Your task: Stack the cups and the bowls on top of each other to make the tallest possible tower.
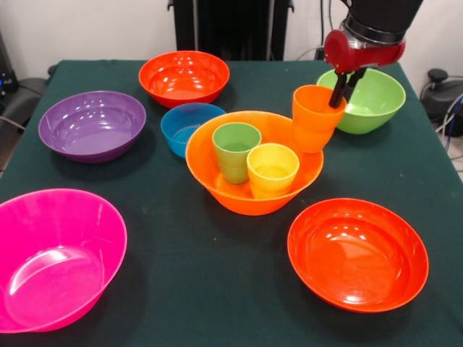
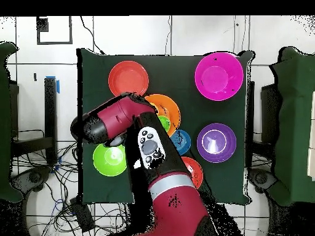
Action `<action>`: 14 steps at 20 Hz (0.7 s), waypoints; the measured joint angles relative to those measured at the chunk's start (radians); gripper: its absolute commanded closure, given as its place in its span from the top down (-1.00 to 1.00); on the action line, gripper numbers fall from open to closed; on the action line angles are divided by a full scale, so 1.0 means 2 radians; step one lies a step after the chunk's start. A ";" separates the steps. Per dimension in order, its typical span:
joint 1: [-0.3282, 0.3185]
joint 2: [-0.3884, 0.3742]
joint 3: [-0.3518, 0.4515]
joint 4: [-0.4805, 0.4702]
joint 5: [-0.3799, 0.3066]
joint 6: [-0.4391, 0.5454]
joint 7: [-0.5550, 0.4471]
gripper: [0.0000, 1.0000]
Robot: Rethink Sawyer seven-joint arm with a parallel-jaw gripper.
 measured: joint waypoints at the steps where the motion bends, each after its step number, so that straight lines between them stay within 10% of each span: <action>1: 0.000 0.003 0.002 0.000 -0.002 0.000 0.000 -1.00; 14: -0.009 0.031 0.005 0.000 -0.029 0.000 0.000 -1.00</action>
